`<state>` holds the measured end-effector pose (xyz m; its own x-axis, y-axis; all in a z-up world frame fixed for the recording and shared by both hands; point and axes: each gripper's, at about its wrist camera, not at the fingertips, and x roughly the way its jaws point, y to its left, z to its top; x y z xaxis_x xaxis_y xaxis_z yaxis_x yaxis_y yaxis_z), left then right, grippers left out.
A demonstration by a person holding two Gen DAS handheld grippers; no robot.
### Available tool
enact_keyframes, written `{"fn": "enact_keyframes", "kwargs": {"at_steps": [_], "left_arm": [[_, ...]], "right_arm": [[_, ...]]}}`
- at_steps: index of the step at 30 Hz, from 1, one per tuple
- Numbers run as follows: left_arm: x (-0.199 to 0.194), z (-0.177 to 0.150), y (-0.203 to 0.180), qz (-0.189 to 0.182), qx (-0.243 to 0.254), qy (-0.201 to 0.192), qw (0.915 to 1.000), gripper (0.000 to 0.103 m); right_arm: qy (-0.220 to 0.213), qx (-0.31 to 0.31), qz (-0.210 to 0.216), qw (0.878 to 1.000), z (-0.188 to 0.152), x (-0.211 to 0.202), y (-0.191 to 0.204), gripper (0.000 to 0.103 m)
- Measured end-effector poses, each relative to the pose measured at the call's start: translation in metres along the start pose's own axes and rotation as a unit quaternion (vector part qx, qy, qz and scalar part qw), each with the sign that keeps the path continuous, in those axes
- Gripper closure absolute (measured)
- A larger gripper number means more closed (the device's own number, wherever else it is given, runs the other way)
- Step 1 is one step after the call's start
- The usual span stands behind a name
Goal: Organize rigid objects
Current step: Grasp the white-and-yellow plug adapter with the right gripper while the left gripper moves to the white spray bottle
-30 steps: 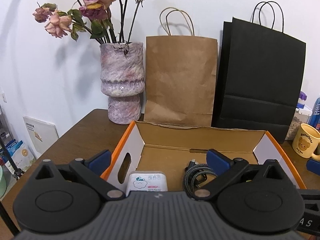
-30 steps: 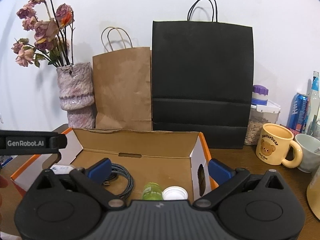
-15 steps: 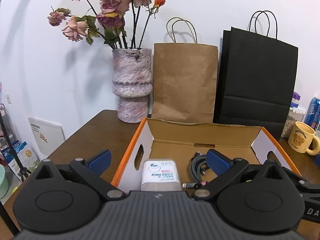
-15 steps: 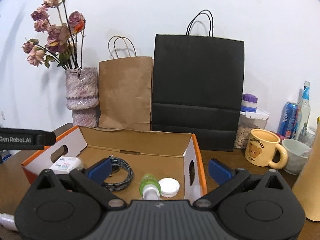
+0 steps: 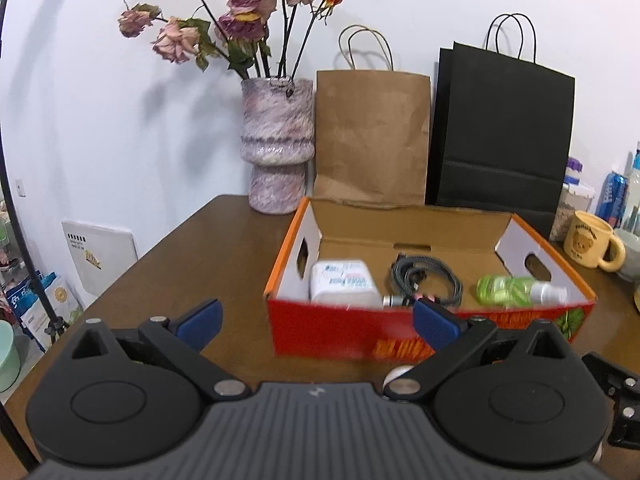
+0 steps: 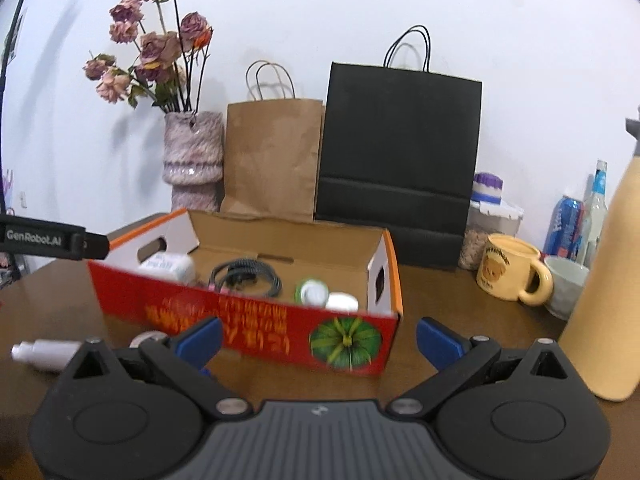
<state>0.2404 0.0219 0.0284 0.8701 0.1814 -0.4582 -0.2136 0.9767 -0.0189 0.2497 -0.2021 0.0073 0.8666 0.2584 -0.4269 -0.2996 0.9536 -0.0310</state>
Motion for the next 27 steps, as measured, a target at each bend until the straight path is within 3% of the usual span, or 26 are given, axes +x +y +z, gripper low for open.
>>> {"fn": "enact_keyframes", "kwargs": {"at_steps": [12, 27], "left_arm": [[-0.023, -0.058, 0.022, 0.001, 0.024, 0.036, 0.9991, 0.0], [-0.034, -0.074, 0.039, -0.001, 0.006, 0.043, 0.999, 0.0]], "right_arm": [[0.055, 0.019, -0.003, 0.998, -0.047, -0.027, 0.002, 0.0], [0.109, 0.012, 0.012, 0.994, -0.065, -0.028, 0.017, 0.0]]}}
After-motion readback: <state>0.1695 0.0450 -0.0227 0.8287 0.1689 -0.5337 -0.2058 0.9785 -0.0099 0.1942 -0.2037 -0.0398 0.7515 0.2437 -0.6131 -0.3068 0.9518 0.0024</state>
